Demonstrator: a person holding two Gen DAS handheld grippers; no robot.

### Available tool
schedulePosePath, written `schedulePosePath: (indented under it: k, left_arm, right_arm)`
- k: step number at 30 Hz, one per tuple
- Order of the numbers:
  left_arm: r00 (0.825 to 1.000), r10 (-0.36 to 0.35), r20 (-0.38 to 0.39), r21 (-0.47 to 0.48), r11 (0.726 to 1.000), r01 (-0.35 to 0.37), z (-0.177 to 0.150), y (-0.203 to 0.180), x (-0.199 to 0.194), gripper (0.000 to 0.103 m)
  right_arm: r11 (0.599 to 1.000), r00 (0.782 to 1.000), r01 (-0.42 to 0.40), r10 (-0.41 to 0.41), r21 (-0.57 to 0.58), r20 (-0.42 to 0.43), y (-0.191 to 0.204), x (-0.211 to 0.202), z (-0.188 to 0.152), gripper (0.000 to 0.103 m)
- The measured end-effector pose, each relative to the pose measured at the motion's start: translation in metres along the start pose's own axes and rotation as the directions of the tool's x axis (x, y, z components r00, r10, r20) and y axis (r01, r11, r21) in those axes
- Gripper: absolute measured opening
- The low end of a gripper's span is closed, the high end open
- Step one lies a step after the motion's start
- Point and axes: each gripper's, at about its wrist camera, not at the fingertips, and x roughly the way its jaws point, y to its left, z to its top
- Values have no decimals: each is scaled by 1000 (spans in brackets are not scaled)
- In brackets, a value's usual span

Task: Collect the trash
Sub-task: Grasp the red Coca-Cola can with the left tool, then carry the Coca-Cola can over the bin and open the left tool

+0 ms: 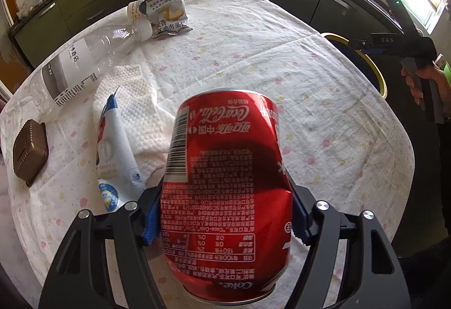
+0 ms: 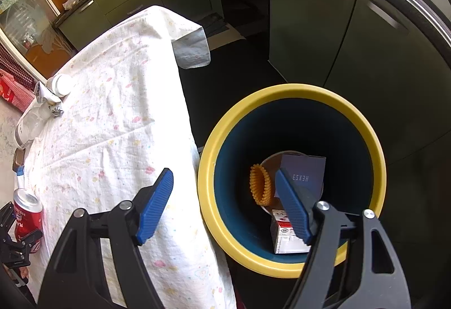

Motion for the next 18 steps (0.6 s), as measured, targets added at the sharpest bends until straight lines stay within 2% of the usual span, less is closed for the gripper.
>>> schedulePosePath:
  k: [4, 9, 13, 18]
  left_arm:
    - [998, -40, 55, 27, 999, 39, 5, -13, -26, 71]
    - [992, -90, 88, 84, 993, 83, 20, -40, -46, 71]
    - [986, -148, 78, 141, 981, 136, 42, -72, -37, 71]
    - [968, -241, 68, 249, 944, 217, 90, -137, -10, 71]
  right_arm:
    - [1000, 1000, -9, 9, -1, 3, 0, -2, -2, 71]
    - [1000, 1000, -14, 14, 2, 23, -8, -14, -6, 71]
    - [1000, 998, 4, -5, 21, 57, -25, -29, -11, 71]
    - [997, 995, 19, -26, 79, 95, -60, -49, -20, 71]
